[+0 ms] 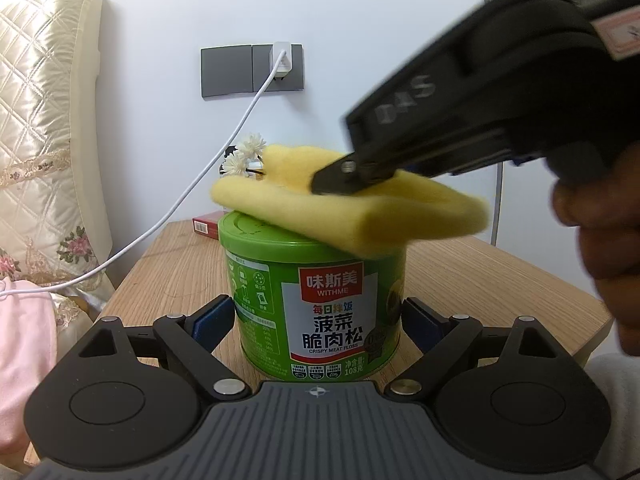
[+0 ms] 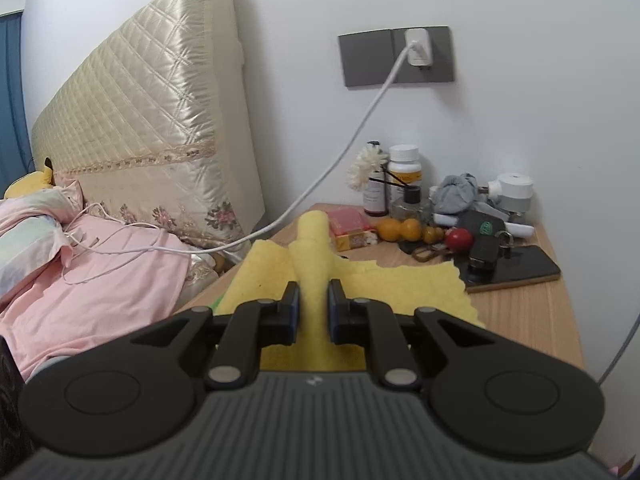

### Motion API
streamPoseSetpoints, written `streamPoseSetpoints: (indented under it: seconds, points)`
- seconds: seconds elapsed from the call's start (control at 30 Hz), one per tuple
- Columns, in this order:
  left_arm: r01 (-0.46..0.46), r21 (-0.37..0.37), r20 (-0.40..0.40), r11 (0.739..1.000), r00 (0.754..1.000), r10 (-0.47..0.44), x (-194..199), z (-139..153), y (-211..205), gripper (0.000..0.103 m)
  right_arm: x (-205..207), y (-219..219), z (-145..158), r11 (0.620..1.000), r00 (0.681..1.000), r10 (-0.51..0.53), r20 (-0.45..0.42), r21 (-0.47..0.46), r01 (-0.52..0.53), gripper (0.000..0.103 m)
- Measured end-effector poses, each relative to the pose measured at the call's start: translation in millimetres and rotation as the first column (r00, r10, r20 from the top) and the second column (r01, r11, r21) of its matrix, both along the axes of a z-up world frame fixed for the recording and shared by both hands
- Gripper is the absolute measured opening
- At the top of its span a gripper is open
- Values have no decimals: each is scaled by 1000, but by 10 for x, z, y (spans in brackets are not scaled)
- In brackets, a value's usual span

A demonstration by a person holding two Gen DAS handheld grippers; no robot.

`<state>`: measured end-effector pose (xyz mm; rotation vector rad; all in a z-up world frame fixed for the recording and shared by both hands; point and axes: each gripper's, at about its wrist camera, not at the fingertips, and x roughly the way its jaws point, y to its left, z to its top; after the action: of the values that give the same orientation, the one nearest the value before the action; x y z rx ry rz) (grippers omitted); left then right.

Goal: Clean container
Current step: 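Wipe the lid of the green can with the cloth in the right gripper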

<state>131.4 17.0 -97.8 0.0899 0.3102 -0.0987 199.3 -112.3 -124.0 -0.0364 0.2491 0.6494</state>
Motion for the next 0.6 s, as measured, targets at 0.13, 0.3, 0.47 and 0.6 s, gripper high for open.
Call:
streamPoseSetpoints:
  seconds: [0.13, 0.3, 0.47, 0.6]
  points:
    - [0, 0, 0, 1000, 1000, 0, -3, -1, 3, 92, -59, 92, -22, 999, 999, 32, 2, 8, -32, 16]
    - [0, -1, 0, 1000, 1000, 0, 4, -1, 20, 92, -220, 70, -21, 997, 997, 76, -13, 8, -75, 15]
    - [1, 2, -1, 1000, 1000, -1, 2, 0, 29, 92, -311, -70, 2, 997, 997, 71, -13, -13, -71, 15]
    - [1, 1, -4, 1000, 1000, -1, 7, 6, 39, 92, -216, -168, 9, 1000, 1000, 28, -4, -11, -28, 15]
